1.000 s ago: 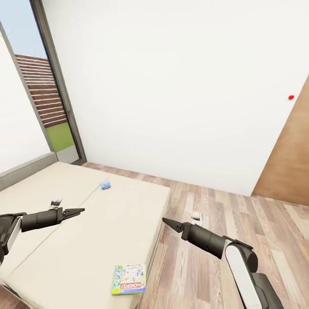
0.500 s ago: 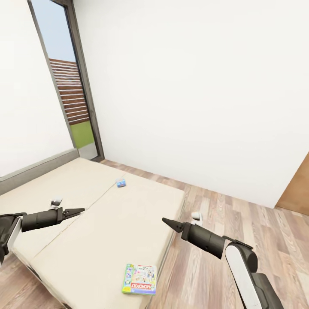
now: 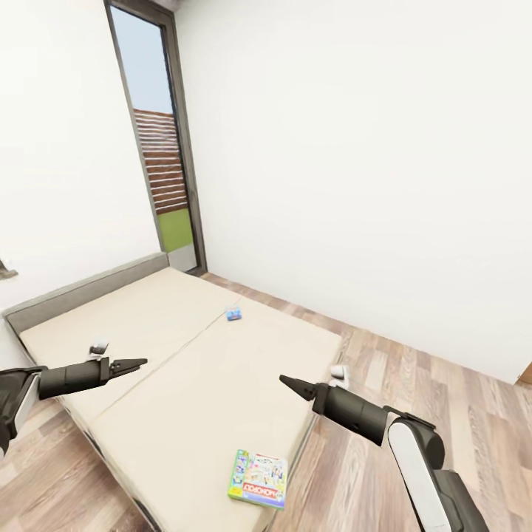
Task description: Put all the toys in the child's room - the three board games (two on the bed and one on the table), the two jigsaw puzzles on the table, and the tennis ball on the table - inside the toy box on the table in the child's room.
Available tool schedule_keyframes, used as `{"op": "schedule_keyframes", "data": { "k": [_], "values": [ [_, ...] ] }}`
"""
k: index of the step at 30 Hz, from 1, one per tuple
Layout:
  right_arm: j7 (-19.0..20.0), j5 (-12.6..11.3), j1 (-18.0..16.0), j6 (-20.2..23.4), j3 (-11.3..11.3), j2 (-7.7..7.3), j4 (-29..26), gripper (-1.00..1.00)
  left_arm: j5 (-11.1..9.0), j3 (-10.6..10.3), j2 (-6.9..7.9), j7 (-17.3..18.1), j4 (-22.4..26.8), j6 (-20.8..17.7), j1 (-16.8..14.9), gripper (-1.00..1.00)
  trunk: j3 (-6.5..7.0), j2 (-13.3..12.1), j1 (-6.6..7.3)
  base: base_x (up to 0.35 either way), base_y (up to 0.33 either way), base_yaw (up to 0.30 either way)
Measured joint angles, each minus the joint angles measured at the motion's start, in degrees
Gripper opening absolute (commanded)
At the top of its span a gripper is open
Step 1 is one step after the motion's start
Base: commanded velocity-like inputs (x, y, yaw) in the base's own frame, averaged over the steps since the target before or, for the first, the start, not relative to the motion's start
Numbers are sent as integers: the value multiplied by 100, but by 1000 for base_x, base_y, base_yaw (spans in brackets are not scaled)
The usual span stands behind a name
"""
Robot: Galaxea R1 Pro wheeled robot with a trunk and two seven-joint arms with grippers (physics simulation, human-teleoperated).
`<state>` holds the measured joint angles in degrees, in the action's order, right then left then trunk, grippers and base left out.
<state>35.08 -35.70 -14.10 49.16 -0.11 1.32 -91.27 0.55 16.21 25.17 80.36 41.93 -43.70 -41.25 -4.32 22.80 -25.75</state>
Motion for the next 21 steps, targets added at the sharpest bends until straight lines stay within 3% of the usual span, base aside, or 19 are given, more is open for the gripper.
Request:
{"op": "schedule_keyframes", "data": {
  "k": [21],
  "values": [
    [0,0,0,0,0,5,-2,100,0,0,-4,0,0,0,0,100,126,0,0,0,-1,240]
  ]
}}
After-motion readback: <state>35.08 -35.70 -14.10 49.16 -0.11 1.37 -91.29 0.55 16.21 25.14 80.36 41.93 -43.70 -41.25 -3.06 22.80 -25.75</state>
